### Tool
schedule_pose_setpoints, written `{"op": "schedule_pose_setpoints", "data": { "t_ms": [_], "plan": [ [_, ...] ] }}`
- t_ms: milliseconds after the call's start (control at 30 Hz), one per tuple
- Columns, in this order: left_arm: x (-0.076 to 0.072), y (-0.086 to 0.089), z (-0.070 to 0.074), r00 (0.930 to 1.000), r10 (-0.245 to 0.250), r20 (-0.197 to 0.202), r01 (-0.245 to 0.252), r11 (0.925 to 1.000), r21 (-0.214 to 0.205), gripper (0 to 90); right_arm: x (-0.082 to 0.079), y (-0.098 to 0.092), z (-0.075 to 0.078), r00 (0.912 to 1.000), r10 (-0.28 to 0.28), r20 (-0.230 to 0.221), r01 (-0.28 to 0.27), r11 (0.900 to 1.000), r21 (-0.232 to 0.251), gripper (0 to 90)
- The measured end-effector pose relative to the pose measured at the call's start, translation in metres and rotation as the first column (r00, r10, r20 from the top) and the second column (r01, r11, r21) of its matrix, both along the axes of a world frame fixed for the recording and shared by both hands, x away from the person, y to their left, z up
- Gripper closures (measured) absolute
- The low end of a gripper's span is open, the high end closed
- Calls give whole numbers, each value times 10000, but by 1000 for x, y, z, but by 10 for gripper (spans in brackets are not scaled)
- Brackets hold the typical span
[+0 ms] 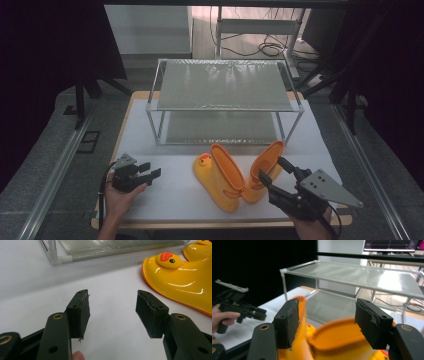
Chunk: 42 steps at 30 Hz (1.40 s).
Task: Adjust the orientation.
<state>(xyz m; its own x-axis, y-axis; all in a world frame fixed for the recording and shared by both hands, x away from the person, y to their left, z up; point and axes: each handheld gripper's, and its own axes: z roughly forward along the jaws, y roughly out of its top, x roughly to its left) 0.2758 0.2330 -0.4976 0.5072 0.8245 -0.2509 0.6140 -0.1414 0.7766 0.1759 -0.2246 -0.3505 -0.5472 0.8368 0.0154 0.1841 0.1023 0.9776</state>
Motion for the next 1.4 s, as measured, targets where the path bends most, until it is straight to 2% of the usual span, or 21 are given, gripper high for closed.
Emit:
{"op": "schedule_pose_setpoints", "data": {
  "t_ms": [33,167,267,367,400,567,700,733,900,933,967,1167,1400],
  "plan": [
    [0,0,0,10000,0,0,0,10000,0,441,0,0,0,10000,0,0,0,10000,0,363],
    [1,-1,-1,10000,-37,-30,37,10000,29,441,2,-25,-15,9989,-345,-320,352,9991,228,393],
    [0,-2,-1,10000,-26,-49,26,10000,35,441,3,-33,-20,9978,-548,-382,555,9983,177,409],
    [0,-5,-2,9999,-101,-66,101,9999,69,441,8,-44,-33,9941,-837,-689,842,9964,36,446],
    [0,-5,-2,9999,-101,-66,101,9999,69,441,8,-44,-33,9941,-837,-689,842,9964,36,446],
    [1,-7,-3,9999,-127,-90,128,9999,88,441,26,-59,-57,9833,-1155,-1409,1174,9931,58,495],
    [1,-8,-3,9998,-143,-101,144,9998,112,441,37,-67,-69,9769,-1229,-1749,1273,9918,141,507],
    [1,-8,-3,9998,-176,-89,176,9998,107,441,45,-72,-75,9705,-1322,-2016,1377,9904,137,507],
    [0,-8,-3,9998,-191,-91,192,9997,122,440,67,-82,-90,9529,-1450,-2665,1528,9882,85,512],
    [0,-8,-3,9998,-191,-91,192,9997,122,440,67,-82,-90,9529,-1450,-2665,1528,9882,85,512],
    [0,-8,-3,9998,-185,-89,186,9997,125,440,73,-85,-96,9458,-1472,-2894,1554,9878,56,513],
    [0,-11,-3,9997,-220,-101,221,9997,127,440,85,-86,-108,9337,-1498,-3252,1582,9874,-6,510],
    [-2,-21,-4,9986,-524,-110,527,9983,249,443,88,-87,-120,9264,-1569,-3424,1634,9865,-100,511]
  ]
}}
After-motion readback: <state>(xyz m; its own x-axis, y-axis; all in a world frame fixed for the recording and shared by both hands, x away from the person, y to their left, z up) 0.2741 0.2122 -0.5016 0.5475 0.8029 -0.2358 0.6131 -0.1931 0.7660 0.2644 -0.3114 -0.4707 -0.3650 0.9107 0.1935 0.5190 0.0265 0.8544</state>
